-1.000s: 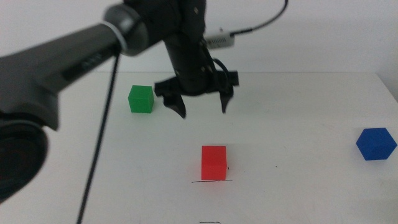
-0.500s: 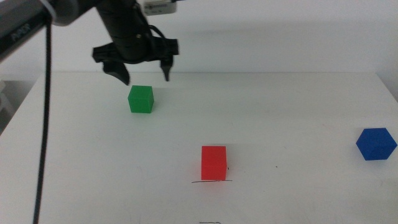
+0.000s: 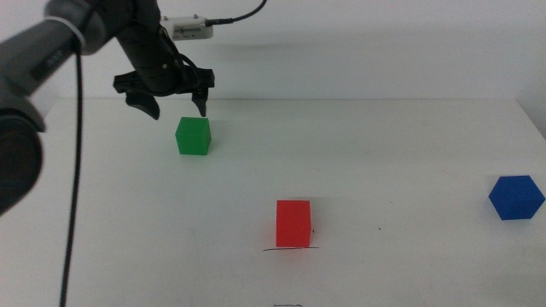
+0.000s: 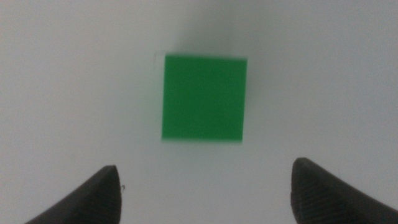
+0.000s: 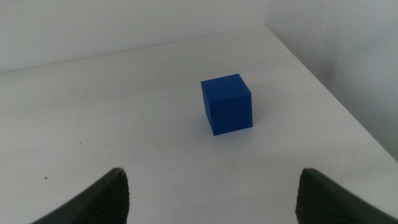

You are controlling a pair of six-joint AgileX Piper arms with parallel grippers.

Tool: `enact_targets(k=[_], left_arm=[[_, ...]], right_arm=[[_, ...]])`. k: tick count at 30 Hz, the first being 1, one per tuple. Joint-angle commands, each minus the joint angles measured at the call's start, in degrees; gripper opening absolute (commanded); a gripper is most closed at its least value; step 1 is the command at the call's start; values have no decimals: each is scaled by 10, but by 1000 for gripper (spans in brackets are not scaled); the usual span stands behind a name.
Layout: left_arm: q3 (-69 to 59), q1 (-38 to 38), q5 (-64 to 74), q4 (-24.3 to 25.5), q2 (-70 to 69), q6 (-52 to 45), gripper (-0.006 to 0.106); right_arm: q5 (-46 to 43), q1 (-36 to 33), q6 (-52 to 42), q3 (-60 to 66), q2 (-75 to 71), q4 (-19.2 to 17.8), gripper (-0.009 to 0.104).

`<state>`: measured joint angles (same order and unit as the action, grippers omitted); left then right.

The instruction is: Stack red cubes first, then green, then blue cubes in a specific spot.

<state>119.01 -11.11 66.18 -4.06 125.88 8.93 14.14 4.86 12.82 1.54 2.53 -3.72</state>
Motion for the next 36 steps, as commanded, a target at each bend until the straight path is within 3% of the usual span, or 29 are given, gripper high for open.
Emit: enact_targets(k=[1, 21, 26, 31, 36], left_arm=[[44, 0, -19, -8, -7, -5, 93], [90, 1, -89, 0, 98, -14, 90], [90, 5, -90, -12, 107, -19, 68], [90, 5, -86, -15, 98, -19, 29], [90, 5, -54, -26, 69, -19, 5]], right_arm=[[-41, 3, -6, -6, 4, -3, 82], [-41, 3, -6, -6, 4, -3, 82], [-41, 3, -6, -6, 4, -3, 82], [-41, 3, -6, -6, 4, -3, 82], [-41, 3, -6, -6, 4, -3, 82]])
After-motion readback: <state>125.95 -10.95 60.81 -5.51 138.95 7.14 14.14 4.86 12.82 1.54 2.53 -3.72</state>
